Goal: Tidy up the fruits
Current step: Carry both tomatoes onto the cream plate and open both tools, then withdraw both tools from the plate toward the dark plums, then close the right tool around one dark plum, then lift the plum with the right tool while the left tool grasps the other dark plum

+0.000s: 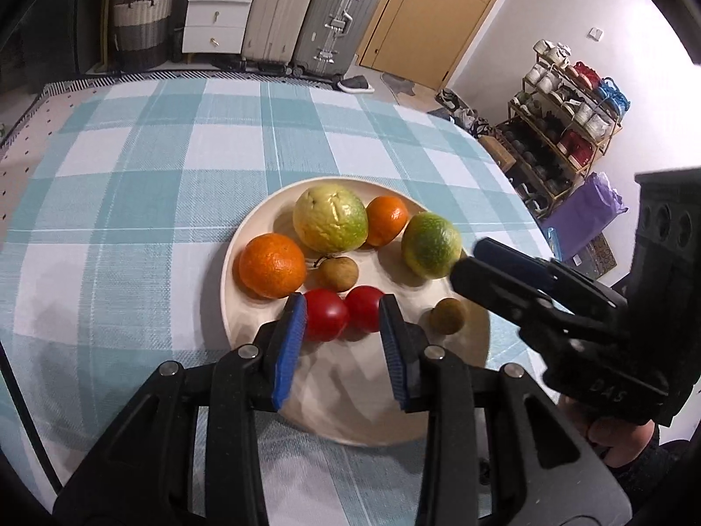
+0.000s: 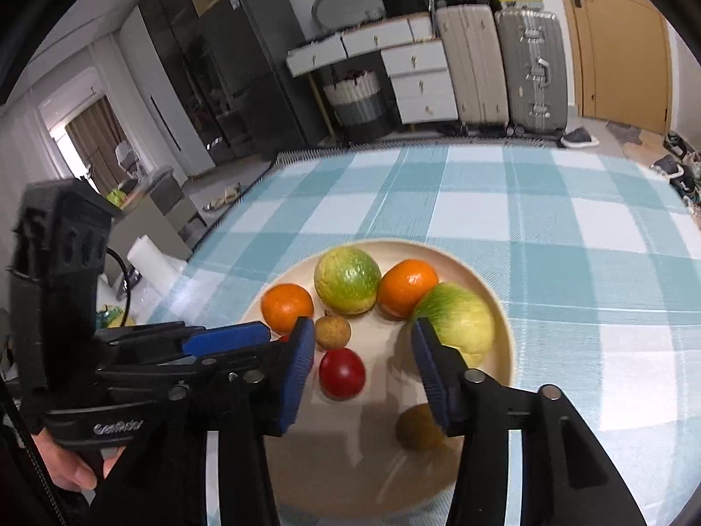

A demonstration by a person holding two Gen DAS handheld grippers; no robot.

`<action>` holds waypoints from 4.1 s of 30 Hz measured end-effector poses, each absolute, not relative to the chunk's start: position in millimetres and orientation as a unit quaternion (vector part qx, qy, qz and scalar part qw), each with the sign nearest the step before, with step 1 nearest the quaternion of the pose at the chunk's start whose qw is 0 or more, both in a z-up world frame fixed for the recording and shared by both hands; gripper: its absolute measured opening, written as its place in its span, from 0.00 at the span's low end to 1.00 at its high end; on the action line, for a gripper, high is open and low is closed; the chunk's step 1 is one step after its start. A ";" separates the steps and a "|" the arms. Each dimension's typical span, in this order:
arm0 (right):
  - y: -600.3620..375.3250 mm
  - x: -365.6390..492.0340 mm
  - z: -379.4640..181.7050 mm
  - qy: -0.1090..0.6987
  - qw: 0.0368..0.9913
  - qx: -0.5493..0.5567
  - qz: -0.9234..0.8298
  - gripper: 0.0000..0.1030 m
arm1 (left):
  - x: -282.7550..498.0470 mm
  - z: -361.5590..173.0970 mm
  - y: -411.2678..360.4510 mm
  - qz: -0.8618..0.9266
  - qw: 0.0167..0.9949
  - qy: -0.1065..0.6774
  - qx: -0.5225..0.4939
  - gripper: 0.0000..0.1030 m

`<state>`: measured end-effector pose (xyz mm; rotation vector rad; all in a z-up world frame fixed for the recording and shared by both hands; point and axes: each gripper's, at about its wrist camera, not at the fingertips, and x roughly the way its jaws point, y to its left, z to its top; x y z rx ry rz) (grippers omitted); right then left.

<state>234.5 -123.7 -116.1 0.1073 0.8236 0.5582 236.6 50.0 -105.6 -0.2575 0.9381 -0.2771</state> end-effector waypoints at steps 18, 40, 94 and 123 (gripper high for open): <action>-159.8 148.0 -78.6 0.344 0.903 0.050 0.251 0.72 | 157.0 -75.9 39.2 -0.131 0.885 0.433 -0.109 0.37; -170.1 80.6 -79.1 0.340 0.898 0.061 0.272 0.79 | 102.1 -78.2 22.8 -0.104 0.887 0.437 -0.109 0.79; -166.9 76.8 -161.0 0.447 0.847 0.073 0.279 0.23 | 86.8 -141.7 22.6 -0.098 0.857 0.488 -0.133 0.99; -229.6 74.8 -151.9 0.428 0.864 0.139 0.225 0.23 | 107.2 -139.4 -37.5 -0.151 0.856 0.489 -0.074 0.92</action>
